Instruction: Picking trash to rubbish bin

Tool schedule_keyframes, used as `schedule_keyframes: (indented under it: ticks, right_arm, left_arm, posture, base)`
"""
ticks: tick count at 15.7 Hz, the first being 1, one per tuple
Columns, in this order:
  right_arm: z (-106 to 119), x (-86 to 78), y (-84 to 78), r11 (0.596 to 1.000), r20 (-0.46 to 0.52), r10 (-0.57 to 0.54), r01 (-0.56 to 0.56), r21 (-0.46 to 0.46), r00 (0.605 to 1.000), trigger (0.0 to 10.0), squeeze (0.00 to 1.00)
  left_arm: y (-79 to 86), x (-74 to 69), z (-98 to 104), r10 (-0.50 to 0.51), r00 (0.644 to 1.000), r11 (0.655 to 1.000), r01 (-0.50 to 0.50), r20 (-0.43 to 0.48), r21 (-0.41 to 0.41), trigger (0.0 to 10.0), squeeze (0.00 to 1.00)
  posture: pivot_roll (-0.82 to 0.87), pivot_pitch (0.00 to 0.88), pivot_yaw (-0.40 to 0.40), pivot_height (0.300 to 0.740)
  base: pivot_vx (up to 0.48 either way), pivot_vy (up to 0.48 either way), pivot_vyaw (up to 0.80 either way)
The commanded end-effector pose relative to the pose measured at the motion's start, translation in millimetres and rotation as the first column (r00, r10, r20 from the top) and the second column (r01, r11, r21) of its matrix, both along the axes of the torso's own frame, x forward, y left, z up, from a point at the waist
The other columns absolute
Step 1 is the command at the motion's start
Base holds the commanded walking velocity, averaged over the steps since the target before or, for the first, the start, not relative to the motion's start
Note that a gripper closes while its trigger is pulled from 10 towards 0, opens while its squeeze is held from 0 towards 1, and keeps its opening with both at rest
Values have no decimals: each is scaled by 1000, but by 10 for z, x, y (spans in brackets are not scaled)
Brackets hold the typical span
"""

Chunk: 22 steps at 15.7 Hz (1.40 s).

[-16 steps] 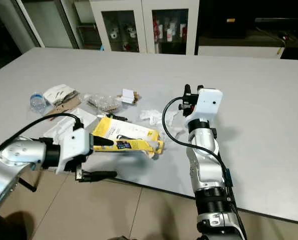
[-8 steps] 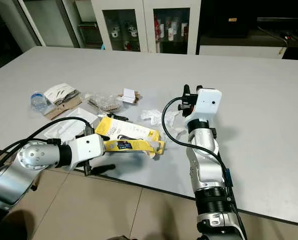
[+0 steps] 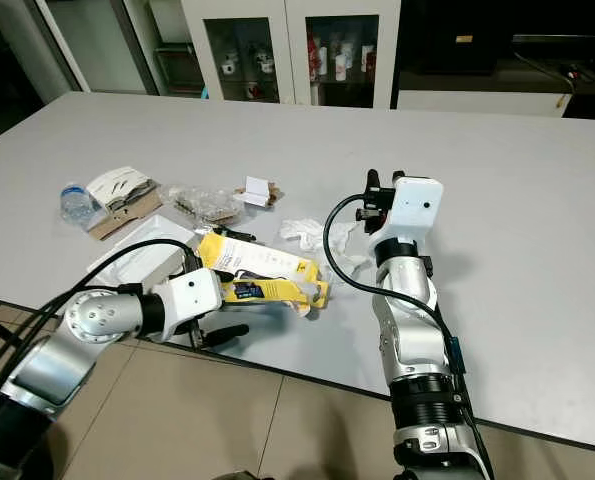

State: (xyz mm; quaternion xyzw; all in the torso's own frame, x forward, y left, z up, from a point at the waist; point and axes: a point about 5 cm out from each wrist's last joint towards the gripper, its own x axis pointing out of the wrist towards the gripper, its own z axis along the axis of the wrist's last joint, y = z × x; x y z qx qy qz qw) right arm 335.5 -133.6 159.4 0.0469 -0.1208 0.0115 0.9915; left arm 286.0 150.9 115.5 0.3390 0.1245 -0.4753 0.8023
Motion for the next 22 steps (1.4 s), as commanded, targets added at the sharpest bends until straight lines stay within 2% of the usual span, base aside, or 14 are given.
schedule_keyframes:
  ticks: [1,7,15,19,22]
  right_arm:
    - [30,24,41,1000,-2,15,-15,-2,1000,10000,0]
    - [43,27,35,1000,5,14,-14,0,1000,10000,0]
    - [44,29,34,1000,5,14,-14,-2,1000,10000,0]
    - [47,34,34,1000,6,14,-14,-1,1000,10000,0]
    - [47,31,43,1000,7,16,-16,-1,1000,10000,0]
  left_arm:
    - [34,53,31,16,999,1000,-16,30,6,10000,0]
    - [7,168,65,24,988,998,-31,151,49,10000,0]
    - [17,187,-83,51,992,998,-56,118,39,10000,0]
    - [78,227,-156,91,985,993,-102,146,64,10000,0]
    - [110,264,-182,116,973,987,-136,202,89,10000,0]
  posture:
    - [30,23,104,740]
    - [27,19,103,740]
    - [25,17,104,740]
    - [23,12,105,740]
    - [21,9,105,740]
  base:
    - [0,0,0]
    - [0,0,0]
    - [0,0,0]
    - [0,0,0]
    - [0,0,0]
